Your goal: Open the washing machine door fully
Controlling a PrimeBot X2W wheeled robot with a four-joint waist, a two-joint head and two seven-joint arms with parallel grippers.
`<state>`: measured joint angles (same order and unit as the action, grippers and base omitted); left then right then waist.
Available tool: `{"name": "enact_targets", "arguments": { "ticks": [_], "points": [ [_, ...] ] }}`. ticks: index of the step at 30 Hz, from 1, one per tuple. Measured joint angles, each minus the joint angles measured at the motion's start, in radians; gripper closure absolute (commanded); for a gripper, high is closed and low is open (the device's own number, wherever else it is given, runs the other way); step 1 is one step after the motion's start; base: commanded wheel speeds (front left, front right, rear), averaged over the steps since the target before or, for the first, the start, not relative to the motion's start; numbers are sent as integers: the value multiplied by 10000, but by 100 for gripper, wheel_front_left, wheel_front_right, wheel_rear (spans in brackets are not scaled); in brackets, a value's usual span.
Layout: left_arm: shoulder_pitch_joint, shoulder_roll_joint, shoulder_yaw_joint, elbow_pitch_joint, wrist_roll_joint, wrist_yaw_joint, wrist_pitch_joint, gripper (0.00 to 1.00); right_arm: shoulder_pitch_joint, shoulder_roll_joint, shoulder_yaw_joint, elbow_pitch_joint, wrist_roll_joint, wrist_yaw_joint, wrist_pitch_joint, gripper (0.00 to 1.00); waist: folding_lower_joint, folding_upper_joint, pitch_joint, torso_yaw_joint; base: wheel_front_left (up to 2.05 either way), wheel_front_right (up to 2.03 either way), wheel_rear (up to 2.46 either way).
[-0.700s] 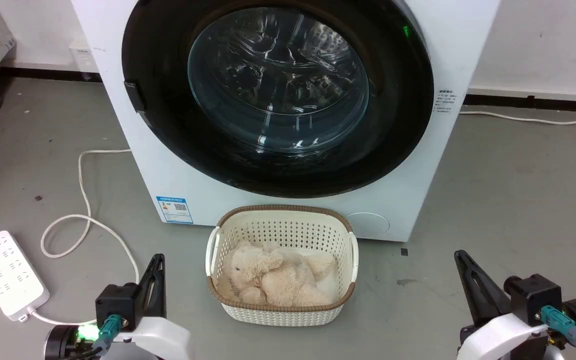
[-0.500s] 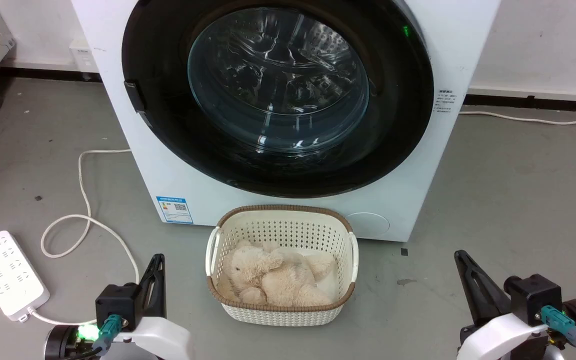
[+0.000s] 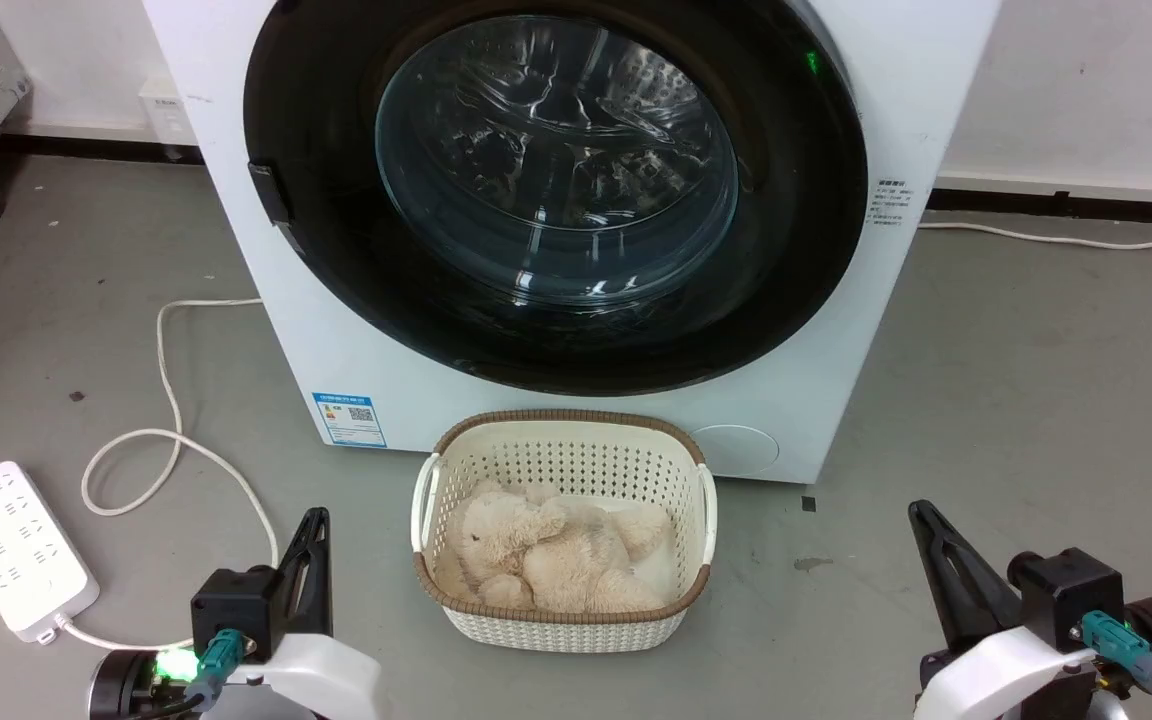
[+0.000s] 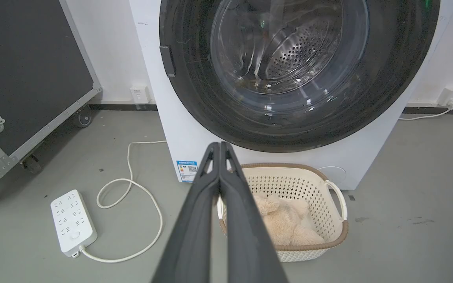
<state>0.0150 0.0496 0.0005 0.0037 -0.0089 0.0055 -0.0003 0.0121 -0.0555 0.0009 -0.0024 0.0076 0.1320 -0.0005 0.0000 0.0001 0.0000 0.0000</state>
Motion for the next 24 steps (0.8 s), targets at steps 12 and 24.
{"name": "enact_targets", "arguments": {
  "ticks": [12,24],
  "points": [
    [0,0,0,-2,0,0,0,100,-1,0,-2,0,0,0,0,100,0,0,0,0,0,0,0],
    [-1,0,-4,-2,0,0,0,100,-1,0,-2,0,0,0,0,100,0,0,0,0,0,0,0]
  ]
}}
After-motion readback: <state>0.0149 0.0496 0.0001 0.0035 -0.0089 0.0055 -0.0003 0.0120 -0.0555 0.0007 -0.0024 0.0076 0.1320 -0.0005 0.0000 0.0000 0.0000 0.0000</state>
